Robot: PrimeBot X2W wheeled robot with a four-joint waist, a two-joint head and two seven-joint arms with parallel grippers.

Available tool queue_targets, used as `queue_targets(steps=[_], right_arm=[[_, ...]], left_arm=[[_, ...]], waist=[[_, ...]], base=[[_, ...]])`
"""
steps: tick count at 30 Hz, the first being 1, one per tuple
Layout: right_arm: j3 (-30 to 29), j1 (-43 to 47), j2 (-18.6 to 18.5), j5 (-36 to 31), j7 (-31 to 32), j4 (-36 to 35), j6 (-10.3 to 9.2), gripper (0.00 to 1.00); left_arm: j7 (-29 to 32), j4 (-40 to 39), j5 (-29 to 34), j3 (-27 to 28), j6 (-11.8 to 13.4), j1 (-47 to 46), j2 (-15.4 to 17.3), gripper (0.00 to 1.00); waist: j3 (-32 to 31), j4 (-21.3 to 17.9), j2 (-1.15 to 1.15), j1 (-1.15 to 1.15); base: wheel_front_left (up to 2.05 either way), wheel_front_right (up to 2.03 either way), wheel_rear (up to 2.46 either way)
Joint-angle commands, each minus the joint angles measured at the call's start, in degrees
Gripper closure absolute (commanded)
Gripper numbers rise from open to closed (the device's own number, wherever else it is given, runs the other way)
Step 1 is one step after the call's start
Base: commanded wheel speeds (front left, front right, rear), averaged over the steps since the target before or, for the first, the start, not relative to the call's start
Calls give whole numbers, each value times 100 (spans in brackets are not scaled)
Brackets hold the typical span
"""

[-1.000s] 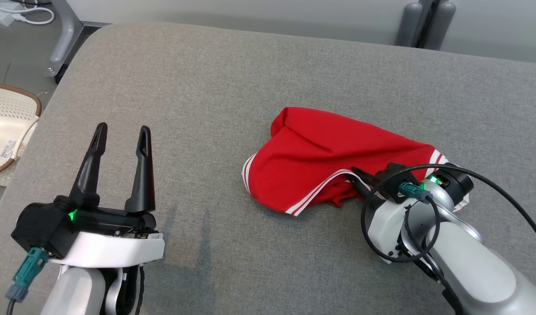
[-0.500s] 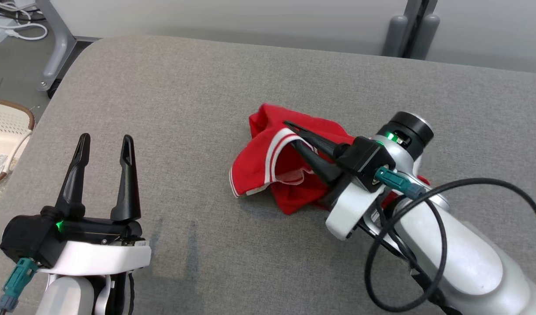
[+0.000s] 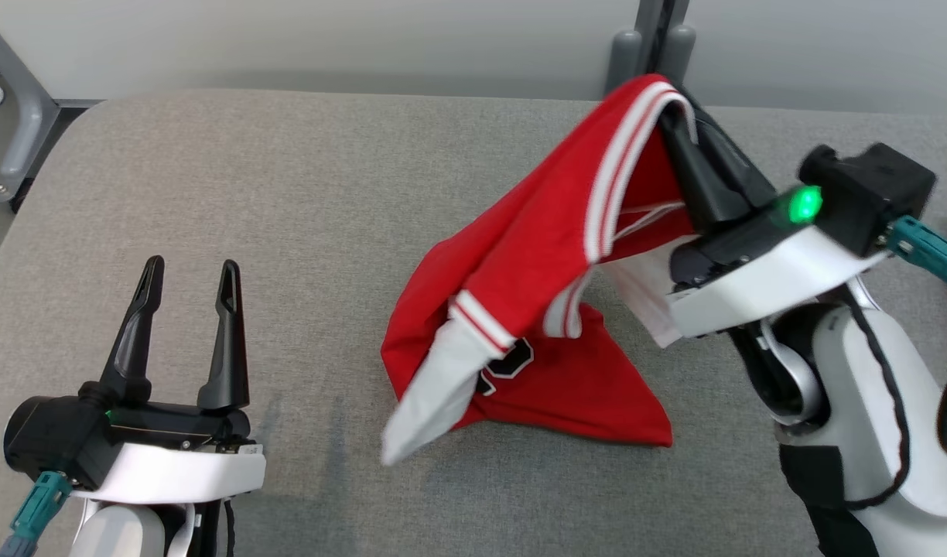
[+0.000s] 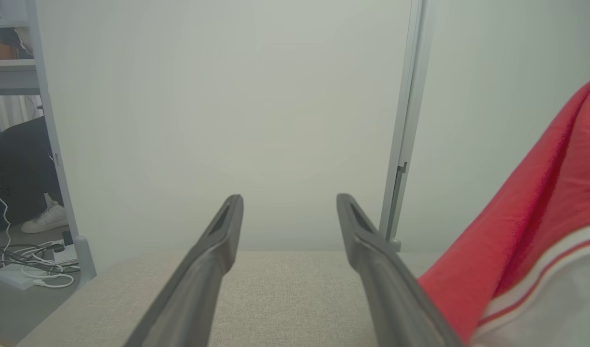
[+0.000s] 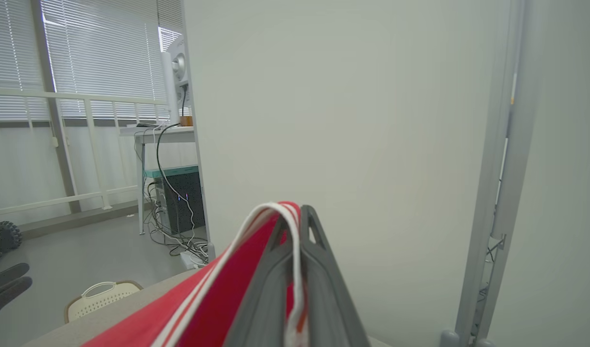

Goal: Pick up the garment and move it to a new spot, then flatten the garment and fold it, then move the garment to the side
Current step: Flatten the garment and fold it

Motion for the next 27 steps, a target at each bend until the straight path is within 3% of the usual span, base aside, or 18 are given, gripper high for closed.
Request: queue_targets(steps=[1, 9, 15, 16, 17, 18, 27], right_arm=[[-196, 188, 15, 31, 8, 36, 0, 100], [-1921, 1300, 151, 245, -210, 869, 0, 100], [-2313, 1325, 174, 385, -523, 1791, 1, 100], [-2295, 1289, 172, 392, -586, 1881, 1, 89], [-2264, 1281, 171, 388, -639, 1970, 0, 56], [-2209, 1294, 164, 336, -667, 2021, 1, 3], [-2046, 2007, -125, -220, -883, 1651, 1, 0]], left_arm=[[-13, -13, 32, 14, -19, -41, 33, 0], [21, -54, 13, -38, -31, -196, 92, 0], [28, -50, 15, -74, -51, -281, 130, 0], [28, -43, 14, -77, -50, -281, 136, 0], [30, -35, 13, -82, -50, -282, 140, 0], [34, -26, 11, -85, -49, -275, 145, 0], [116, 52, -18, -130, 20, -72, 171, 0]], waist=[[76, -84, 0, 0], [357, -295, 0, 0], [468, -360, 0, 0], [469, -369, 0, 0], [463, -374, 0, 0], [448, -379, 0, 0], [112, -421, 0, 0]], base=[[0, 0, 0], [0, 0, 0], [0, 0, 0], [0, 0, 0], [0, 0, 0], [0, 0, 0], [0, 0, 0]])
